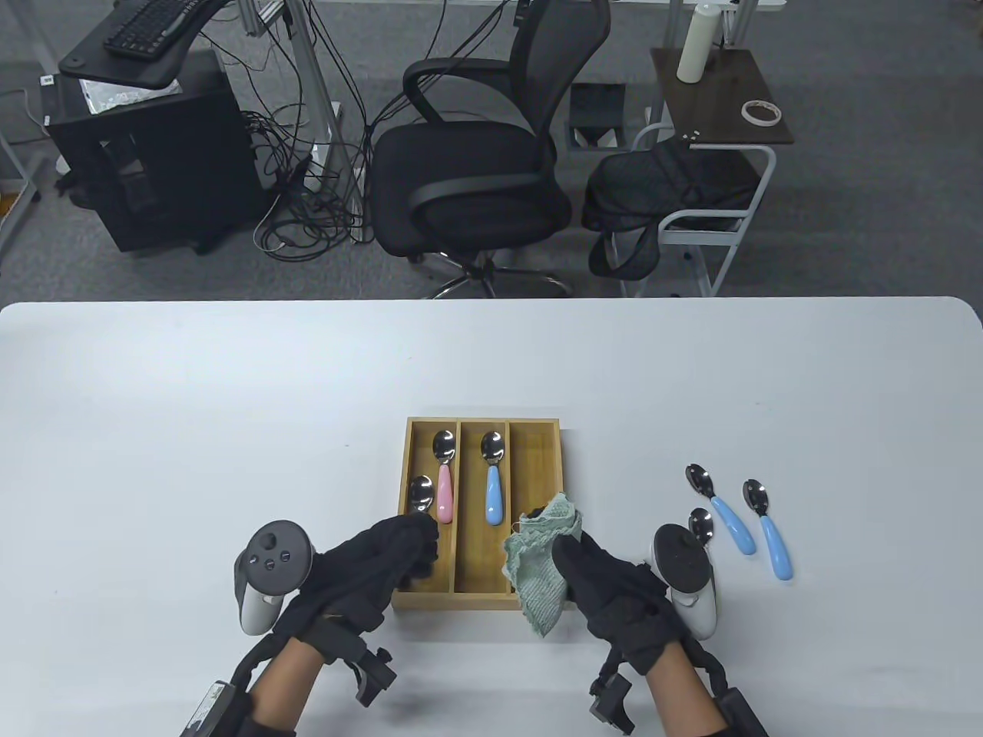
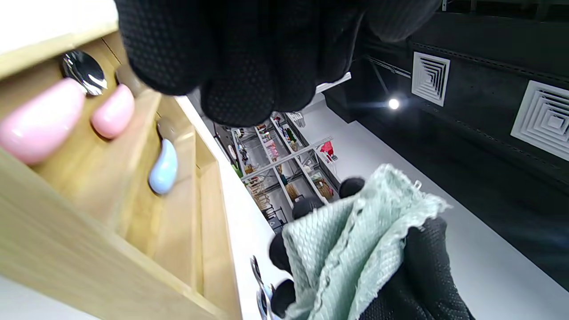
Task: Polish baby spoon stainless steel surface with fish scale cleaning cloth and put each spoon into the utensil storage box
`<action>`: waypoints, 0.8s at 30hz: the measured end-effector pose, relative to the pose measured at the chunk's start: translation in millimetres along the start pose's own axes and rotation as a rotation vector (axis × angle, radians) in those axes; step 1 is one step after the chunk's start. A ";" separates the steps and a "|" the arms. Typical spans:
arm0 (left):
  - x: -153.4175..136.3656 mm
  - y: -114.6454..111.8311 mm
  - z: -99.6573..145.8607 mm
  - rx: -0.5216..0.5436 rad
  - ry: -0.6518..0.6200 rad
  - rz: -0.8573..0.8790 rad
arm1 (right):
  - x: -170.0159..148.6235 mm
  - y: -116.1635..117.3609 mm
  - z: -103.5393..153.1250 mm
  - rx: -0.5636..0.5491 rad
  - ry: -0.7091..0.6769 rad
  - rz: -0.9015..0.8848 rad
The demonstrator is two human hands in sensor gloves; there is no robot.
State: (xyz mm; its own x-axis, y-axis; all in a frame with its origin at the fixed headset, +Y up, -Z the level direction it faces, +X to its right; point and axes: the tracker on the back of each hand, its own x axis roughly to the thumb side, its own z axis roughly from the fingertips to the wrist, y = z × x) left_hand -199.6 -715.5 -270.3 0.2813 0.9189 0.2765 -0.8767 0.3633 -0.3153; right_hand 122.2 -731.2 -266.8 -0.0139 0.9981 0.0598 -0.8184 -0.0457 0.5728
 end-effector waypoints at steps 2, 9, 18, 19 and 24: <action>3.3 -7.2 -1.1 -0.009 -0.005 -0.002 | 2.6 7.2 -1.4 0.070 -0.027 0.009; 13.9 -37.8 -2.5 -0.218 -0.057 0.045 | 9.4 28.8 -1.4 0.231 -0.083 -0.023; 21.4 -56.9 -0.8 -0.289 -0.091 0.088 | 9.9 32.2 0.3 0.253 -0.086 0.020; 22.0 -58.5 -0.7 -0.298 -0.095 0.095 | 10.1 33.7 0.3 0.260 -0.085 0.024; 23.5 -64.1 -2.6 -0.335 -0.088 0.101 | 11.0 41.0 -0.6 0.311 -0.091 0.013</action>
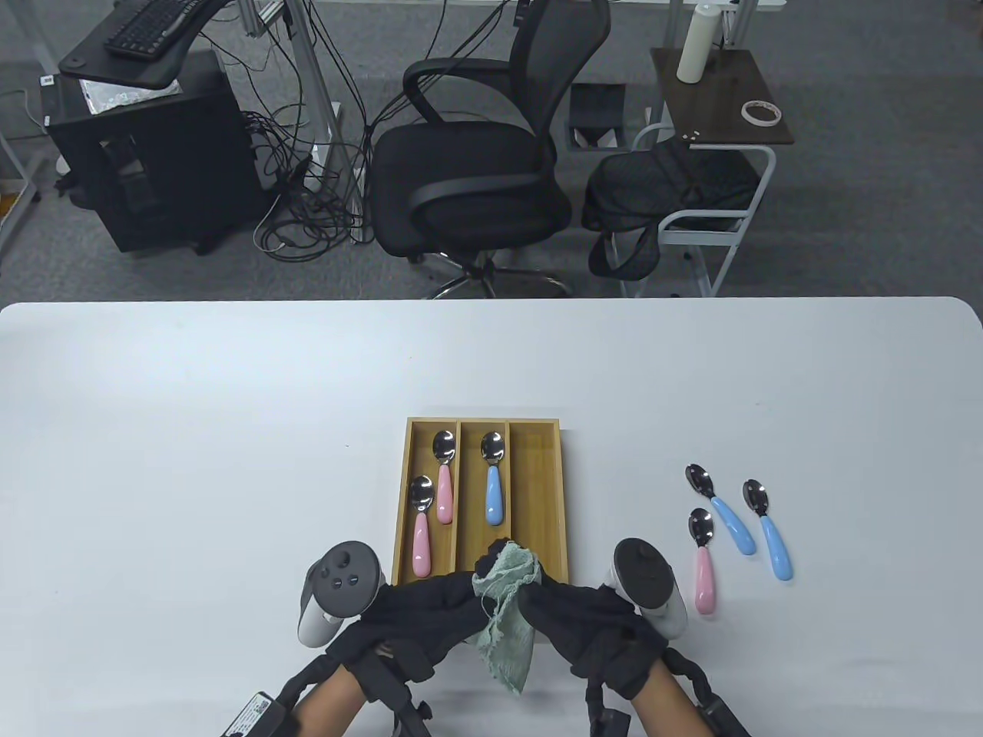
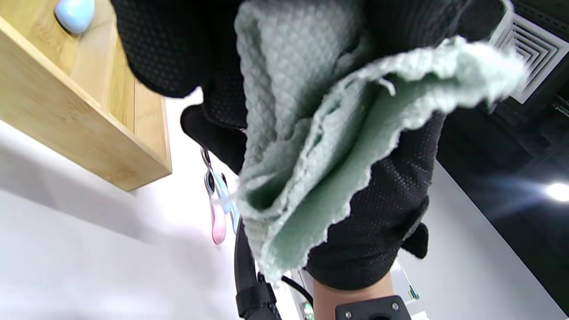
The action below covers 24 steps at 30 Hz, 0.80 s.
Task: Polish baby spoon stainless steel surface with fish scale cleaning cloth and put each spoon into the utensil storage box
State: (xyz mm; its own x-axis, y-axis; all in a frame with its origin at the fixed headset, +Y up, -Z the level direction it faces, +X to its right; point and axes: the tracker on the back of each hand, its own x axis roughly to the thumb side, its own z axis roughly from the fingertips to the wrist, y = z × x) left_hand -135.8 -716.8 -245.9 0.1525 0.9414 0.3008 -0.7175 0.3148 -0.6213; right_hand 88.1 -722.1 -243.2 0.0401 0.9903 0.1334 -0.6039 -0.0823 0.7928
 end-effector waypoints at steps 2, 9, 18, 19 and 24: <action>-0.1 -2.2 -2.2 -0.055 -0.007 0.027 | -0.7 0.6 -0.3 -0.005 0.005 0.013; 8.5 -0.7 1.8 -0.065 -0.041 0.038 | -3.7 -10.9 3.5 -0.089 0.040 -0.007; 9.3 34.0 21.5 0.076 0.006 0.151 | 22.7 -74.6 54.7 -0.759 0.145 0.349; 9.6 38.1 23.8 0.089 0.021 0.163 | 25.3 -82.7 63.6 -0.858 0.207 0.487; 13.3 48.8 30.1 0.132 0.050 0.159 | 17.6 -112.5 87.2 -1.057 0.664 0.963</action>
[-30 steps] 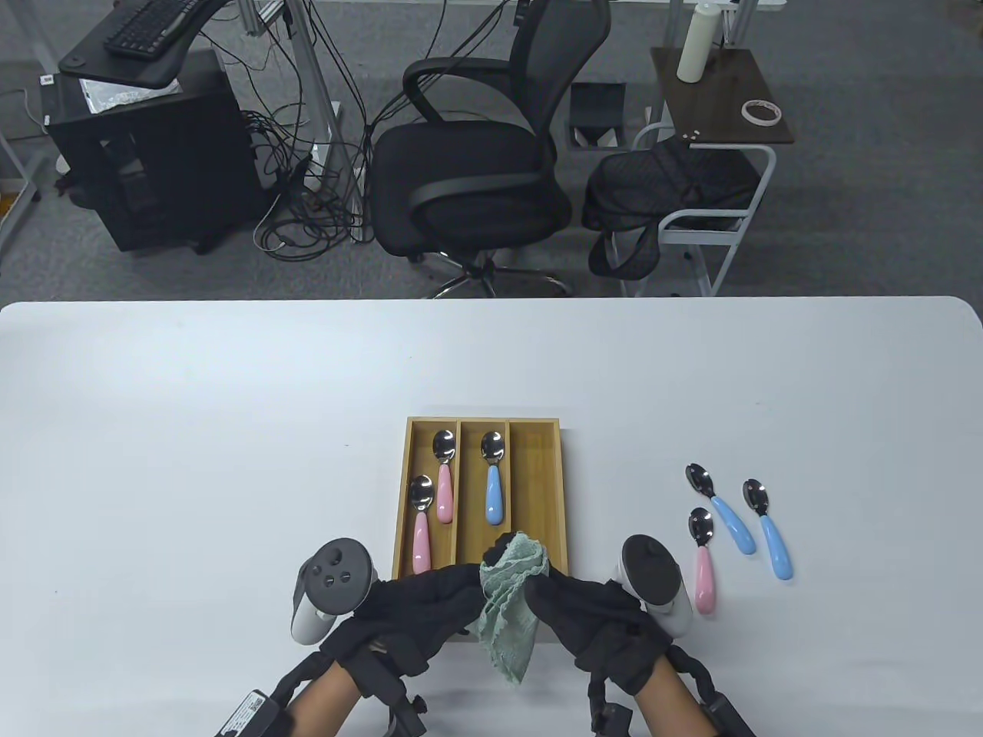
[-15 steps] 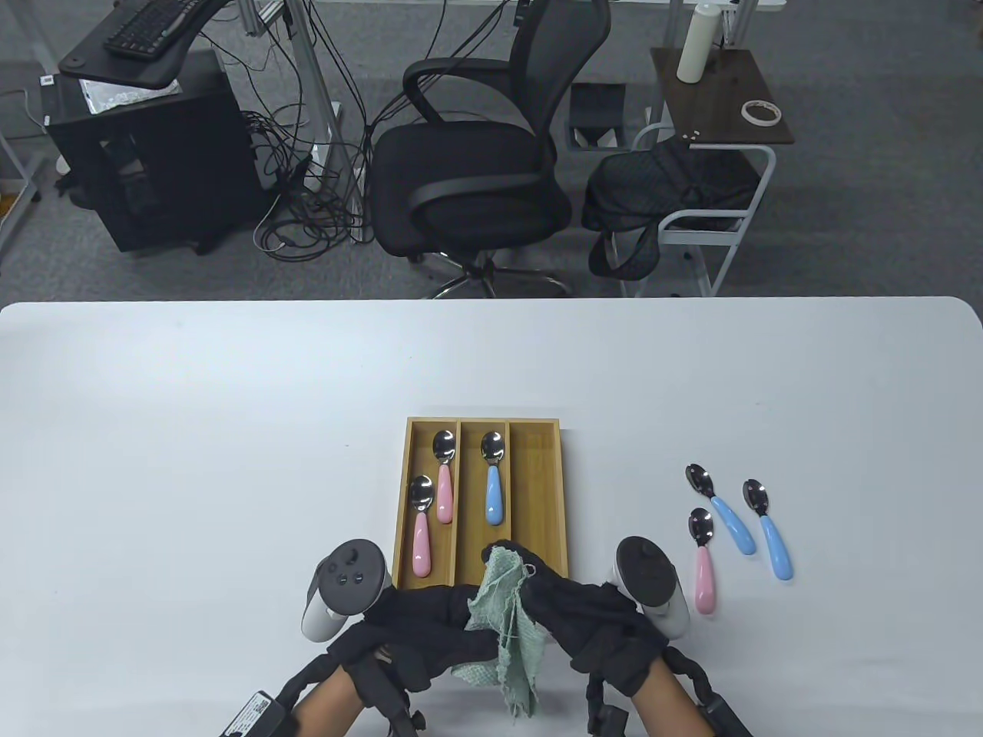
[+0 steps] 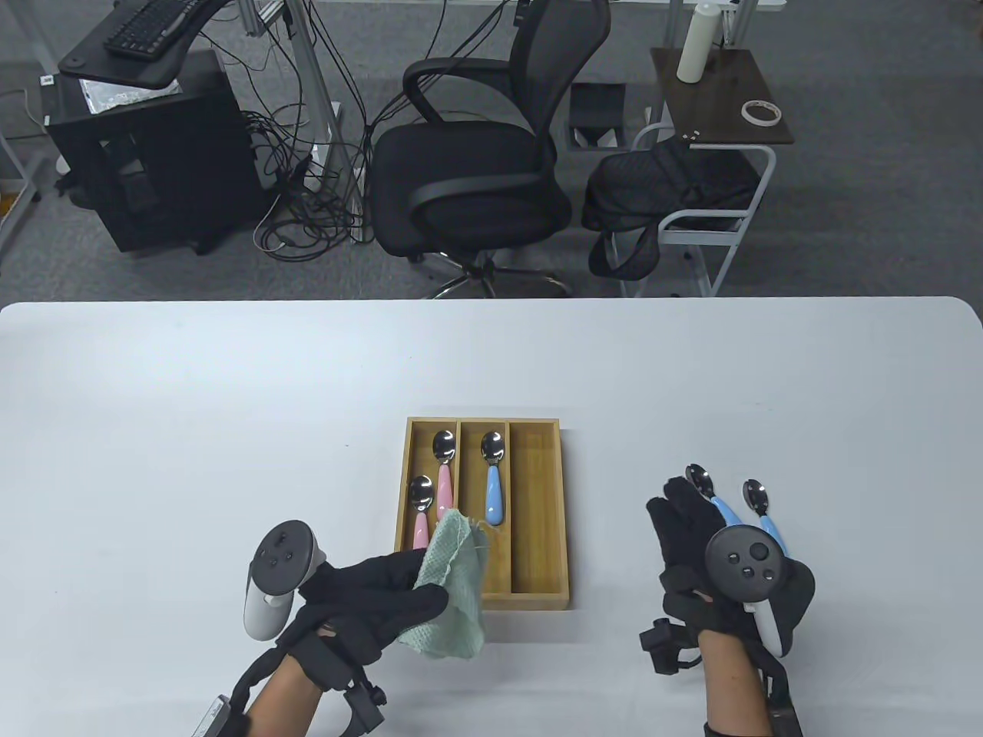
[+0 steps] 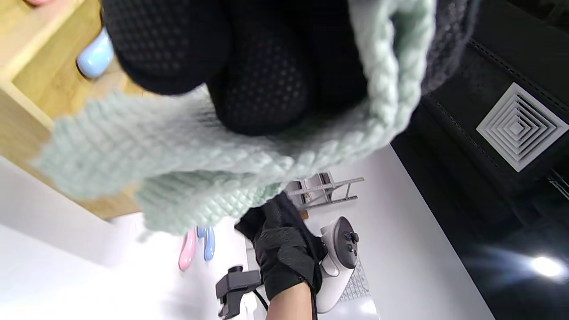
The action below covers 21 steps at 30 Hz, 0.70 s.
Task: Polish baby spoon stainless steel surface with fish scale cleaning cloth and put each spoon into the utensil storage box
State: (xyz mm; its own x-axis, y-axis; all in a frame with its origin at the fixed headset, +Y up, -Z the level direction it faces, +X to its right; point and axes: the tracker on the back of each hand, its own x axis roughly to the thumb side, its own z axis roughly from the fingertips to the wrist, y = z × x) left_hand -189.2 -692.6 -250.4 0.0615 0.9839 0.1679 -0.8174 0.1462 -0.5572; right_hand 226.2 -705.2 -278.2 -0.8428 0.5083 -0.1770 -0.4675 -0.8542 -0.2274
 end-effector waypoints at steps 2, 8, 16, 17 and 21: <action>1.6 0.4 1.3 0.020 0.008 -0.012 | -5.6 9.4 -5.6 0.084 0.099 0.121; 1.5 0.8 2.2 0.070 -0.019 0.021 | -9.2 31.9 -13.2 0.223 0.245 0.428; 3.7 2.6 4.4 0.102 -0.011 0.002 | -21.9 55.1 -17.8 0.360 0.326 0.548; 4.4 2.4 4.5 0.103 -0.015 -0.005 | -24.7 56.9 -18.4 0.373 0.346 0.528; 6.5 2.3 5.7 0.126 -0.021 -0.033 | -27.9 59.2 -19.6 0.412 0.360 0.521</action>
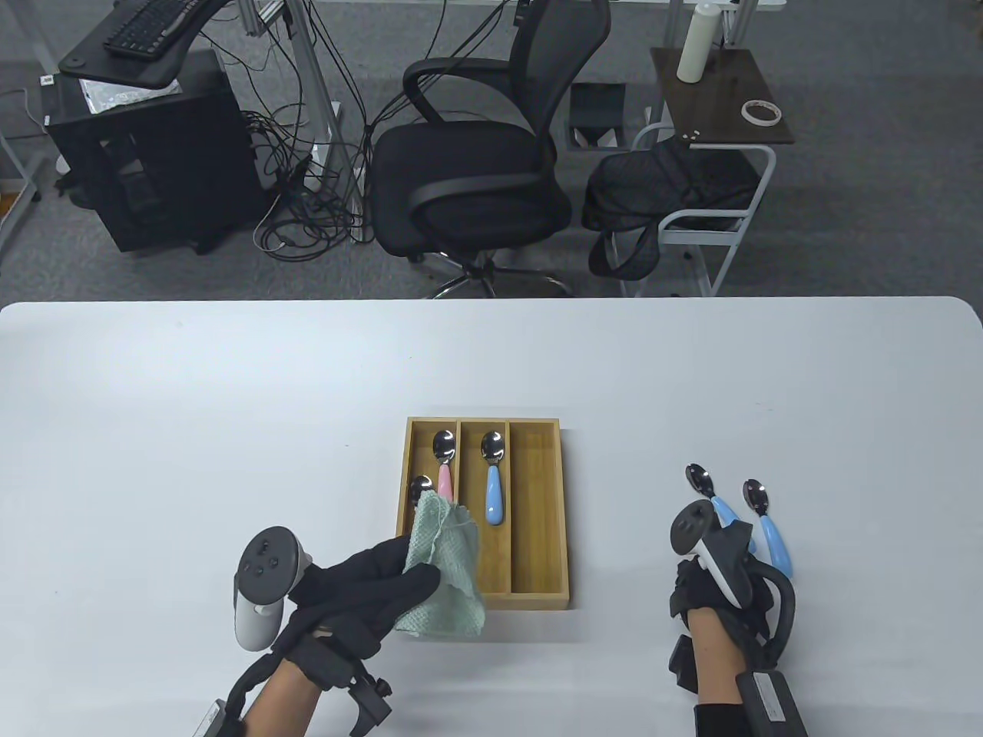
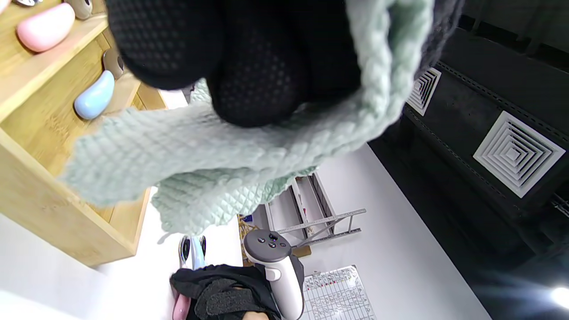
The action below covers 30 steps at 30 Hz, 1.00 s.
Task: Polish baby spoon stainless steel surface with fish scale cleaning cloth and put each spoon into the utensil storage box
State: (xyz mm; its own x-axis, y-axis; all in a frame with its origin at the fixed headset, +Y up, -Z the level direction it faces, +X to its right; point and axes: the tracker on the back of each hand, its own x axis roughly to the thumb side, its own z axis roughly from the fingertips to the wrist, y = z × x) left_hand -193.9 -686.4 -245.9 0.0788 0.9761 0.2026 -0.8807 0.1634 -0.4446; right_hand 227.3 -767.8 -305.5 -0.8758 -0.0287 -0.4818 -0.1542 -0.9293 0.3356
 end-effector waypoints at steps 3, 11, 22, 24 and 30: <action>0.3 0.9 0.4 0.016 0.003 -0.028 | -0.6 2.1 0.2 0.066 -0.029 -0.032; 2.2 3.9 2.6 0.081 0.018 -0.106 | 3.5 -27.2 34.7 0.027 -0.405 -0.418; 5.7 1.4 7.6 0.231 0.045 -0.242 | 77.8 -22.2 143.7 0.133 -1.210 -0.403; 7.0 -1.1 7.6 0.223 0.035 -0.265 | 81.3 -16.5 144.2 0.173 -1.203 -0.416; 8.6 -18.3 2.5 0.086 -0.066 -0.369 | 80.9 -17.5 145.0 0.063 -1.174 -0.493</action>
State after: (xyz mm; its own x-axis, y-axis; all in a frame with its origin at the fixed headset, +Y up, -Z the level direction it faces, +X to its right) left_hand -178.3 -681.4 -233.8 0.3701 0.8423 0.3919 -0.8351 0.4864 -0.2568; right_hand 92.8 -700.4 -233.0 -0.5917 0.6849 0.4252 -0.5704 -0.7284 0.3795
